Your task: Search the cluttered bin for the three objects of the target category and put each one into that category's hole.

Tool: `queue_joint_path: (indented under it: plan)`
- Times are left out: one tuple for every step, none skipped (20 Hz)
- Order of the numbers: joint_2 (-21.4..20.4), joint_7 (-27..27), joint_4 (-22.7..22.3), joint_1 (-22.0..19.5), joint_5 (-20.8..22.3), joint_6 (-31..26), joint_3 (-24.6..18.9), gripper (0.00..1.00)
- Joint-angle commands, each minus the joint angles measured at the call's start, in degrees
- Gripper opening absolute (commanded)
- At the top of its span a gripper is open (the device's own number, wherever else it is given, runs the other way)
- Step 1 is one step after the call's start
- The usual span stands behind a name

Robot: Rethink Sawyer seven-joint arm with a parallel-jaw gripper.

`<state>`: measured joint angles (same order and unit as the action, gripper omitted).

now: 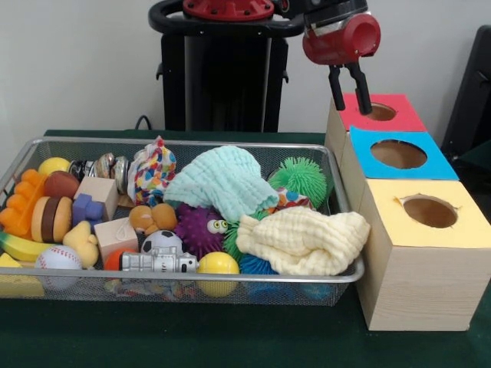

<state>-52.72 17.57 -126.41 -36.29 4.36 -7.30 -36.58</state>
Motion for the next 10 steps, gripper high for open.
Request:
queue_joint_path:
  plan:
    - [0.5, -20.0, -1.4, -1.1, -3.1, -4.8, -2.1, 1.0]
    - [0.7, -20.0, -1.3, -1.0, -3.1, -4.7, -1.9, 1.0]
    - [1.0, -20.0, -1.2, -1.0, -3.1, -4.6, -1.8, 1.0]
    - [1.3, -20.2, -1.2, -1.2, -3.2, -4.2, -2.1, 1.0]
    - [1.4, -20.3, -1.1, -1.1, -3.3, -4.3, -1.9, 1.0]
    - [1.7, -20.1, -1.0, -0.9, -3.2, -4.2, -1.6, 1.0]
    - [1.8, -20.1, -1.0, -0.9, -3.2, -4.2, -1.5, 1.0]
    - [1.9, -20.0, -0.9, -0.8, -3.2, -4.3, -1.5, 1.0]
    - [1.8, -19.9, -0.7, -0.3, -3.1, -4.5, -0.7, 1.0]
    - [1.6, -19.8, -0.6, 0.1, -2.9, -4.6, 0.1, 1.0]
